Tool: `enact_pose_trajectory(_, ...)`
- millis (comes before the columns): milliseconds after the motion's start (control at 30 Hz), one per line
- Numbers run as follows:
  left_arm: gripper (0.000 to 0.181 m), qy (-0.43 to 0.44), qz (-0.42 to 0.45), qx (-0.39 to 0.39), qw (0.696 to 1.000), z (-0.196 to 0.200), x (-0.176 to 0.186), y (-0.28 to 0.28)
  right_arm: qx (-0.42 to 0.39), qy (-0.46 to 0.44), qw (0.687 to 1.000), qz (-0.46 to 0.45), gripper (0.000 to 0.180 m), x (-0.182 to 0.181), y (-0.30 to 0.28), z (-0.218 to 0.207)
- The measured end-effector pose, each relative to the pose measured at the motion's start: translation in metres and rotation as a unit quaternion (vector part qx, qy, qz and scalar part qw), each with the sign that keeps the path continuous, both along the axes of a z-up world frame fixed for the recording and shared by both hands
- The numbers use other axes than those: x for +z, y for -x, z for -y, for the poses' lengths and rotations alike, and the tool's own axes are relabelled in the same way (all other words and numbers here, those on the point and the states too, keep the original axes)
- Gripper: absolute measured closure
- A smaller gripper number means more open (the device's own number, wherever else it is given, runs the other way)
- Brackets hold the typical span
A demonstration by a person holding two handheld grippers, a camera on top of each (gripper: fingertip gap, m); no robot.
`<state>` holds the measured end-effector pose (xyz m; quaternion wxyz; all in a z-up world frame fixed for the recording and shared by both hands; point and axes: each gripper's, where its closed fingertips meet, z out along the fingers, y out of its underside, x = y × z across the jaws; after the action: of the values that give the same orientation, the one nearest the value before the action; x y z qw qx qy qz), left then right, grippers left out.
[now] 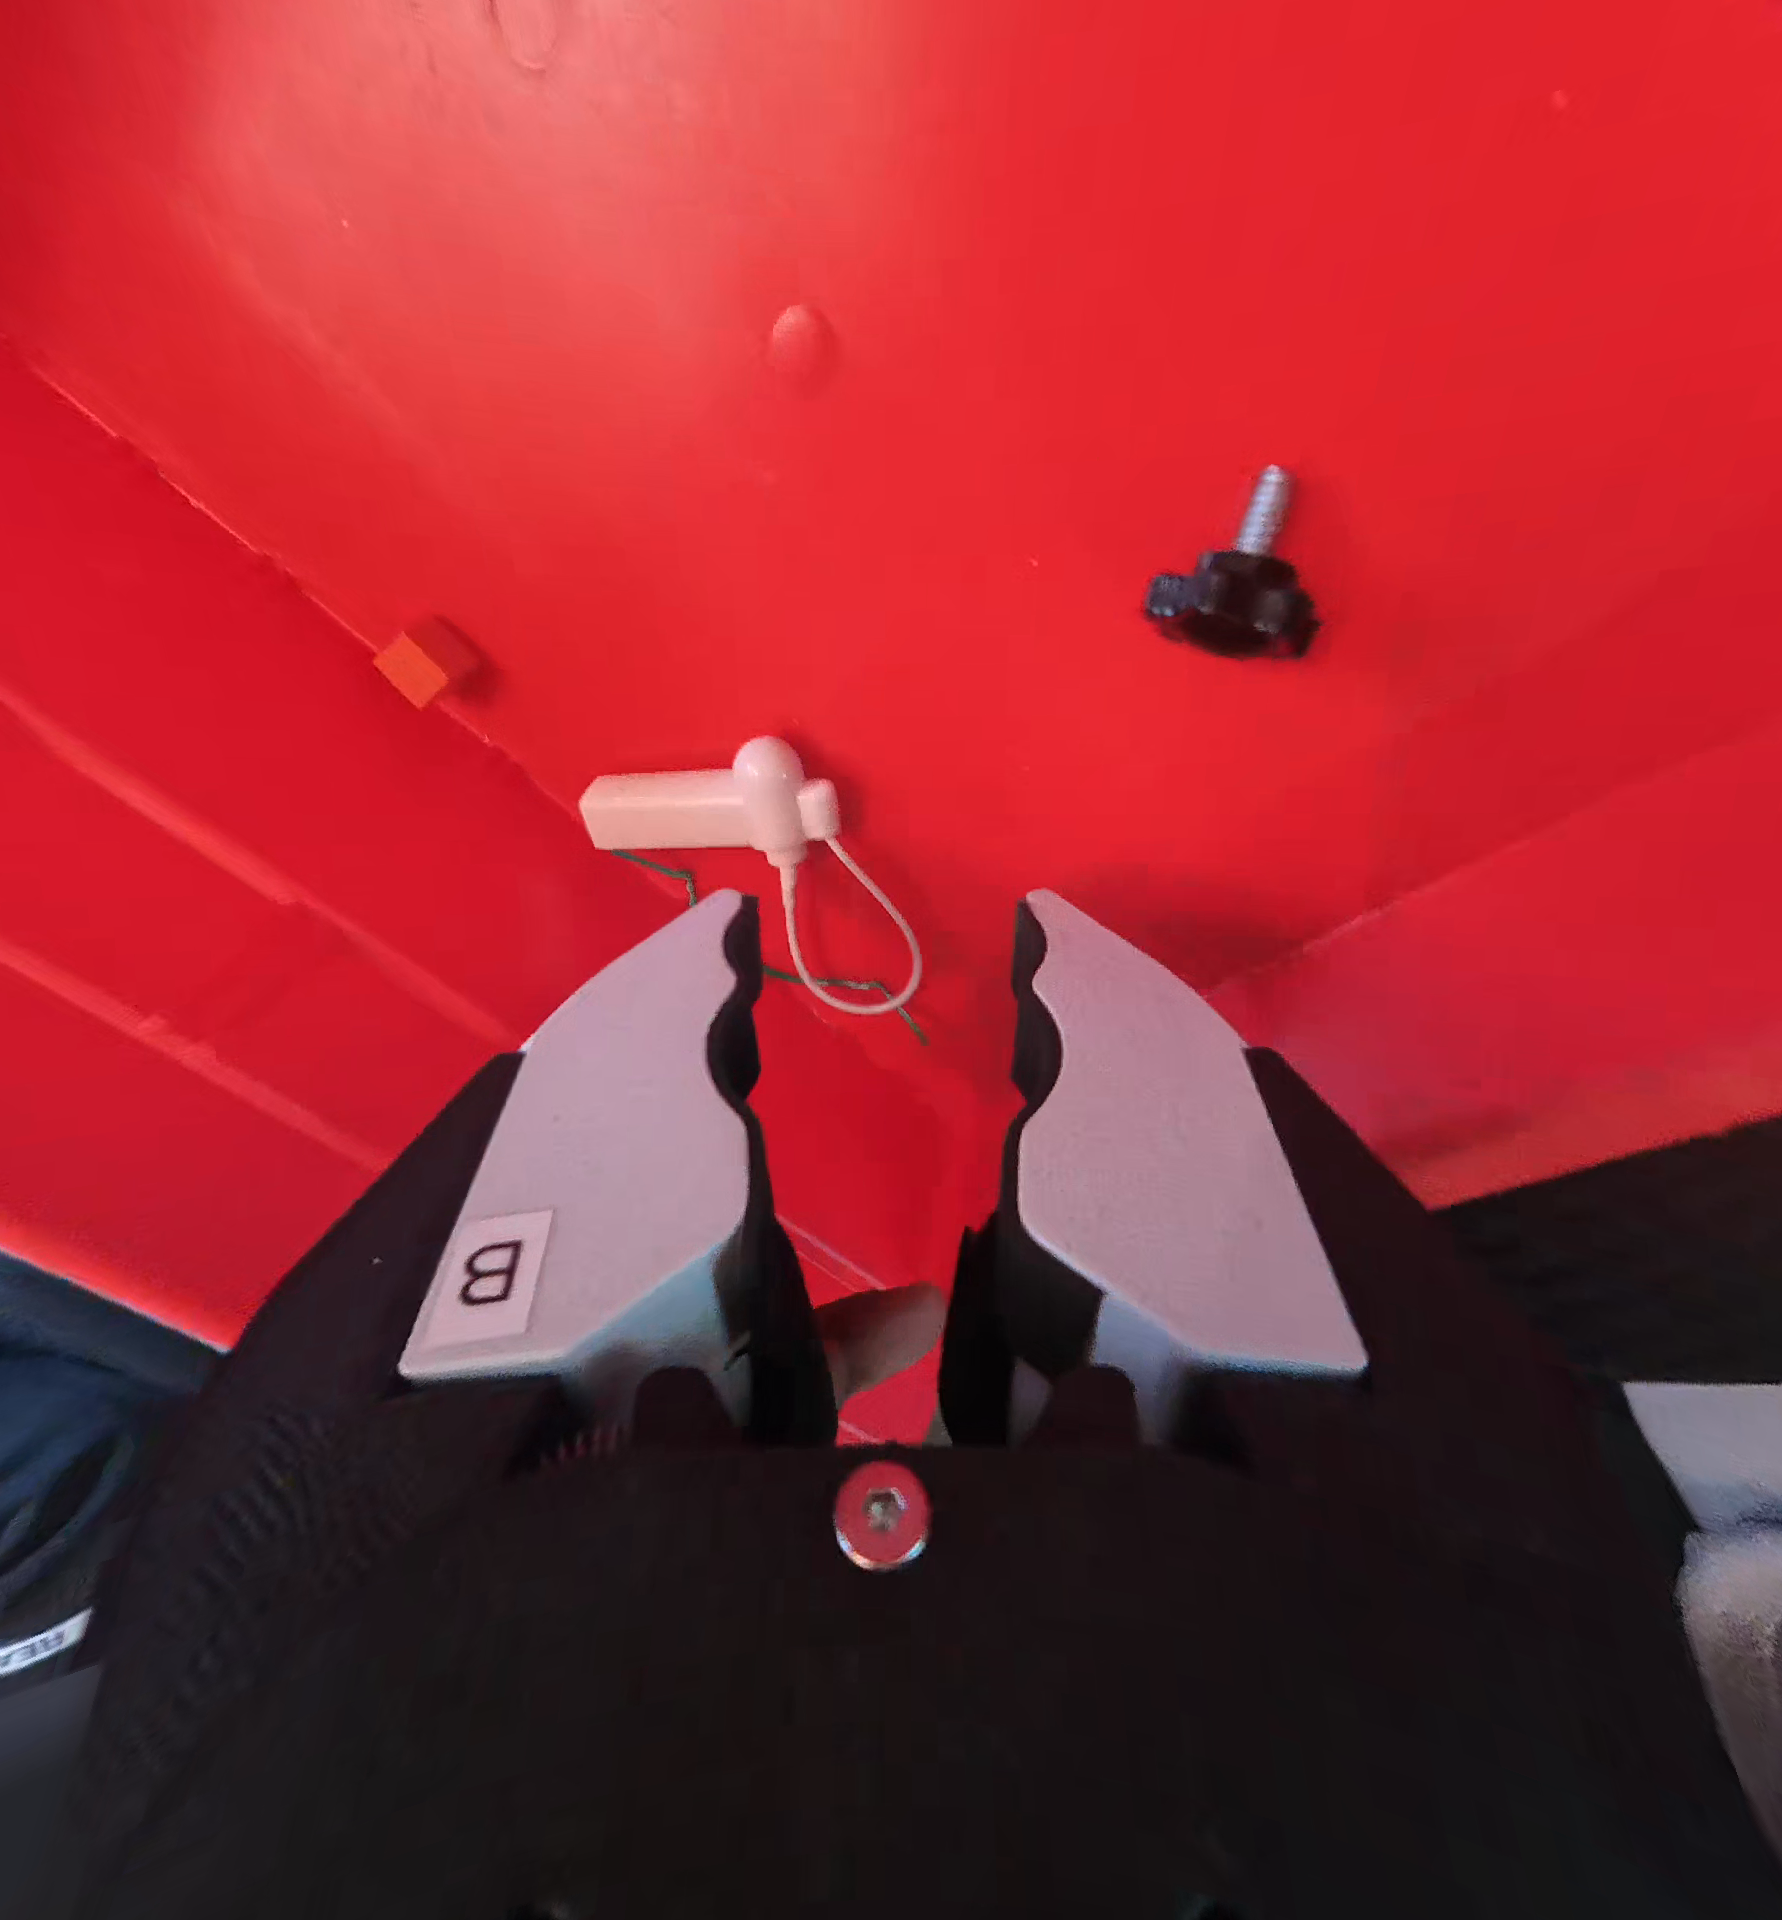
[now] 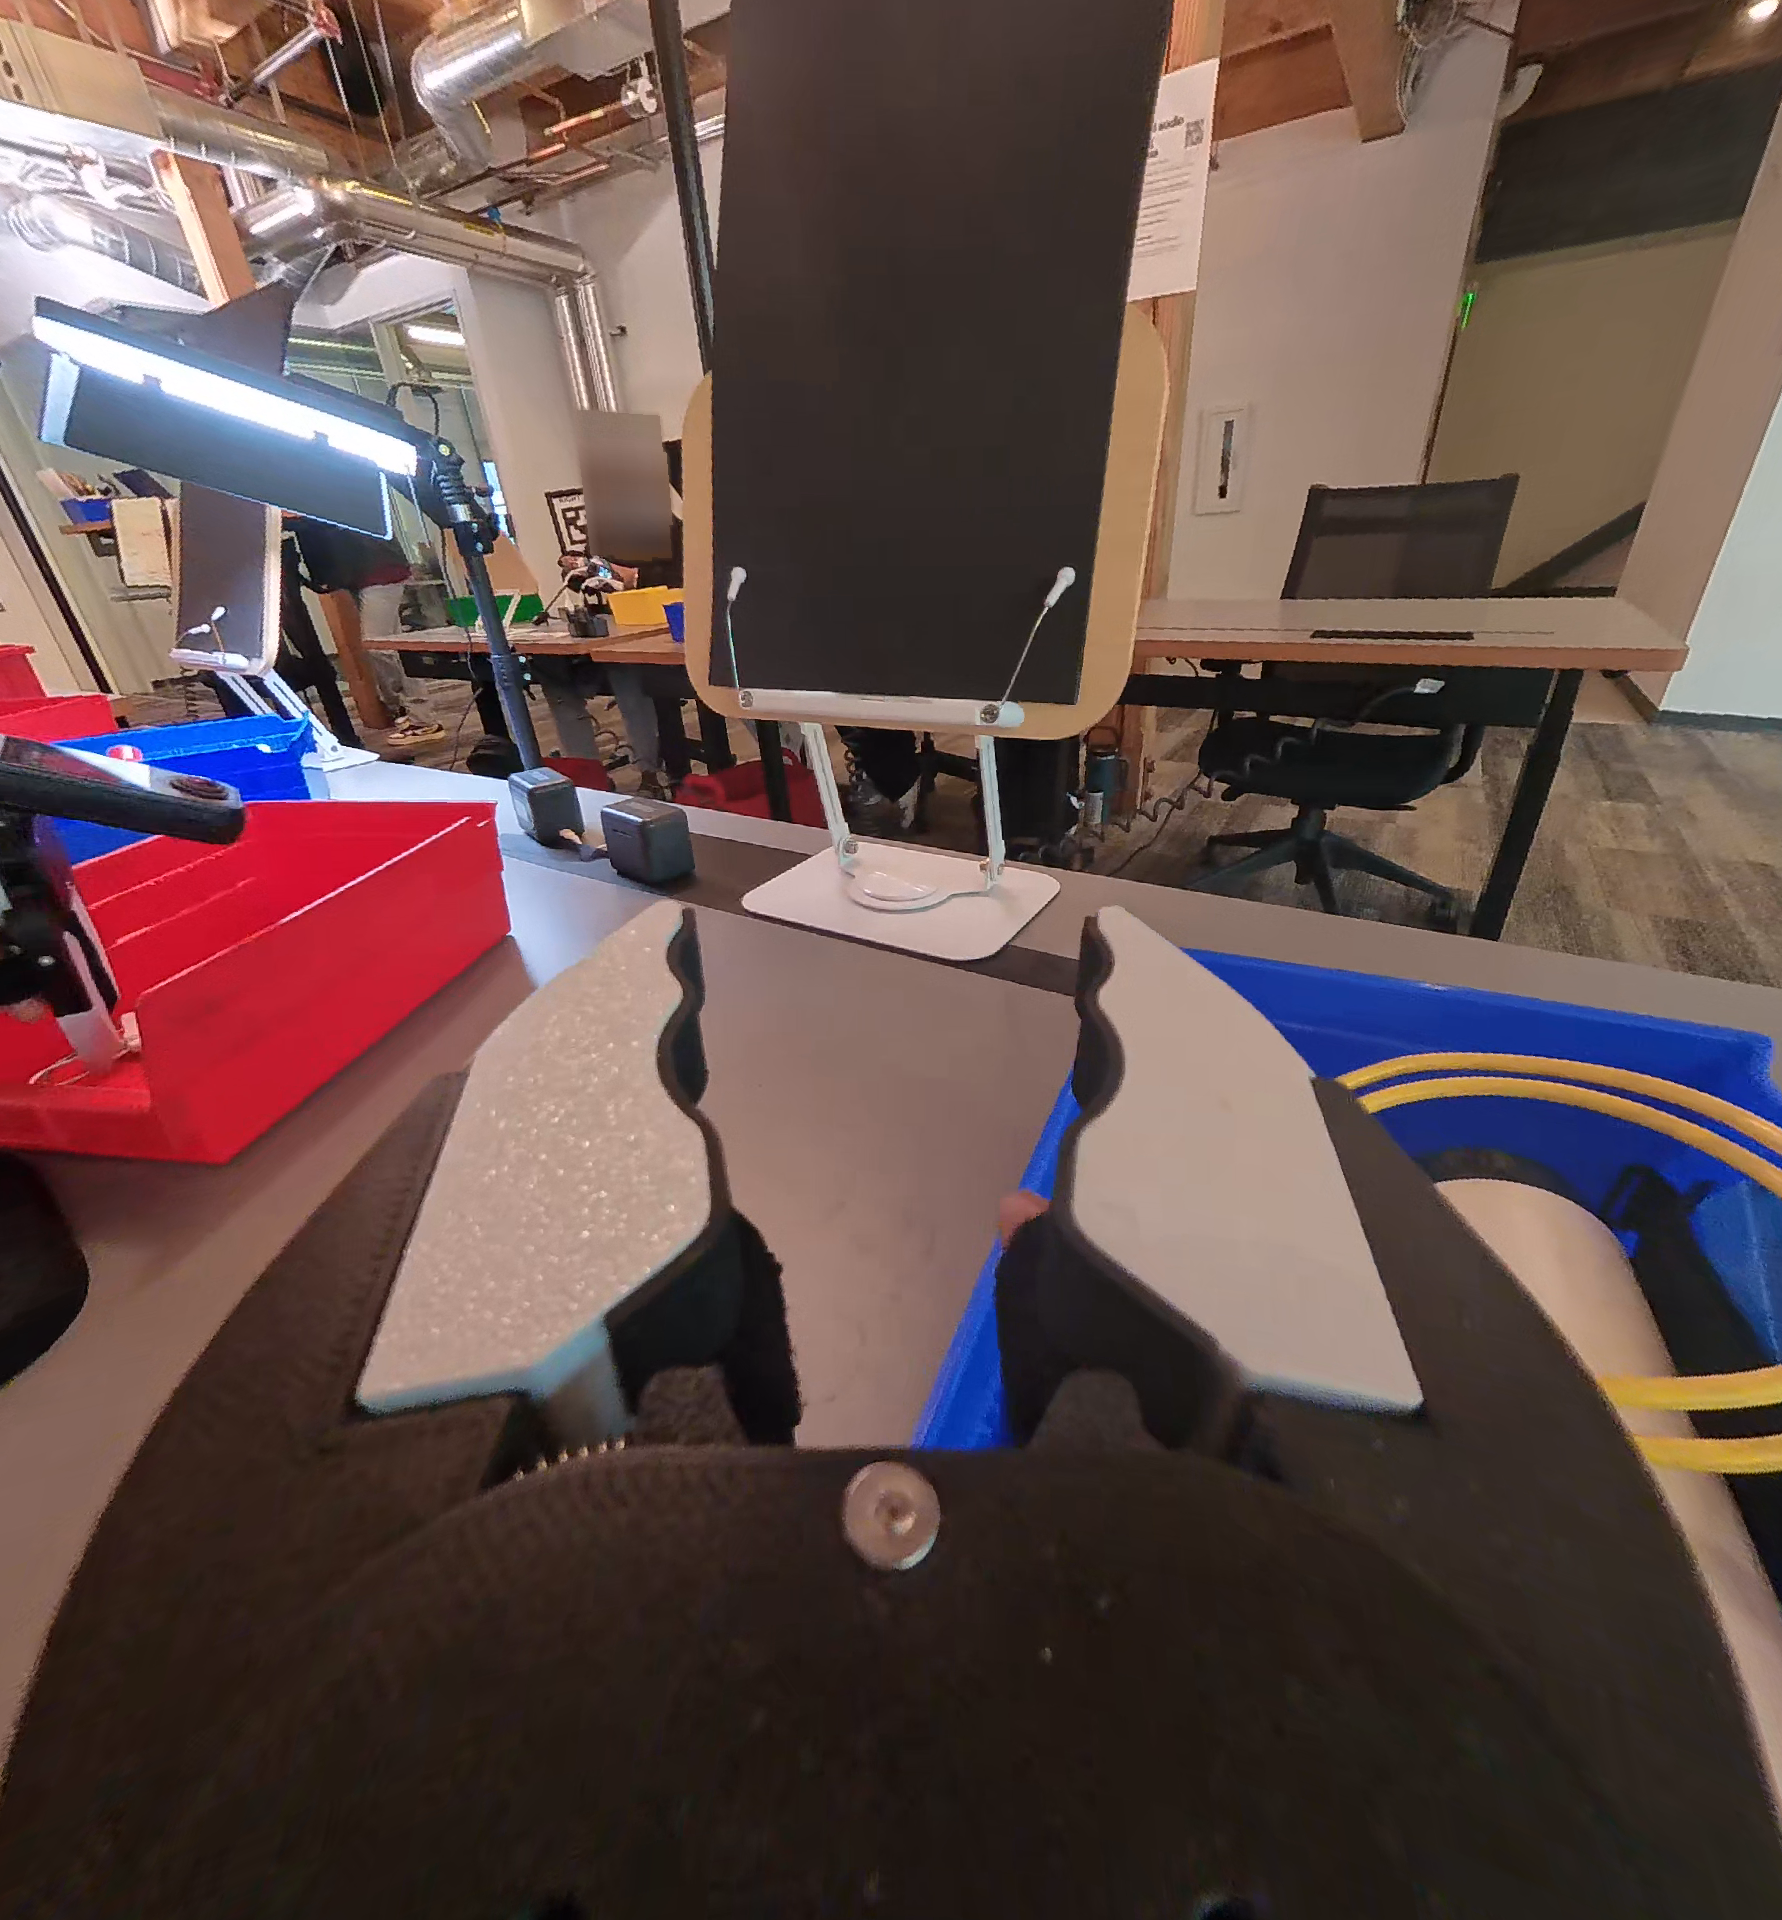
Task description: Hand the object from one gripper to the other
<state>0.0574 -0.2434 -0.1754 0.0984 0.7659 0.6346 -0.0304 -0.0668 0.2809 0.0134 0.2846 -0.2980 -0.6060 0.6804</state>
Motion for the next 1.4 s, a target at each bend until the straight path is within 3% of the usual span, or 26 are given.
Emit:
enact_pose_trajectory(233,0.158,-0.014,-0.001,0.035,0.999,0.011,-0.015,0.0,0.002,0.006,1.0,-0.002,0.11,0.001,0.0,0.0)
enact_pose_trajectory(367,0.168,-0.015,-0.023,0.012,1.0,0.007,-0.015,0.0,0.003,0.005,1.0,-0.004,0.111,0.001,-0.001,0.0)
enact_pose_trajectory(467,0.169,-0.015,-0.081,-0.011,0.997,-0.003,-0.003,0.008,0.004,0.004,1.0,-0.009,0.112,0.002,-0.002,0.002)
enact_pose_trajectory(567,0.17,-0.004,-0.196,-0.045,0.979,-0.019,0.031,0.017,0.014,-0.001,1.0,-0.019,0.112,0.004,-0.006,0.006)
enact_pose_trajectory(667,0.169,0.02,-0.379,-0.089,0.921,-0.043,0.08,0.021,0.046,0.003,0.998,-0.036,0.118,0.01,-0.015,0.014)
enact_pose_trajectory(800,0.169,0.062,-0.623,-0.153,0.765,-0.097,0.148,-0.001,0.128,0.018,0.991,-0.045,0.121,0.016,-0.039,0.041)
enact_pose_trajectory(867,0.17,0.057,-0.686,-0.164,0.706,-0.131,0.16,-0.02,0.19,0.023,0.98,-0.047,0.121,0.018,-0.059,0.064)
enact_pose_trajectory(967,0.17,0.032,-0.74,-0.17,0.65,-0.179,0.16,-0.042,0.286,0.026,0.956,-0.062,0.121,0.02,-0.1,0.106)
enact_pose_trajectory(1200,0.17,-0.034,-0.774,-0.178,0.607,-0.263,0.141,-0.067,0.469,0.011,0.88,-0.069,0.133,-0.009,-0.205,0.208)
enact_pose_trajectory(1400,0.169,-0.07,-0.763,-0.199,0.61,-0.291,0.129,-0.068,0.458,-0.036,0.886,-0.059,0.146,-0.037,-0.216,0.235)
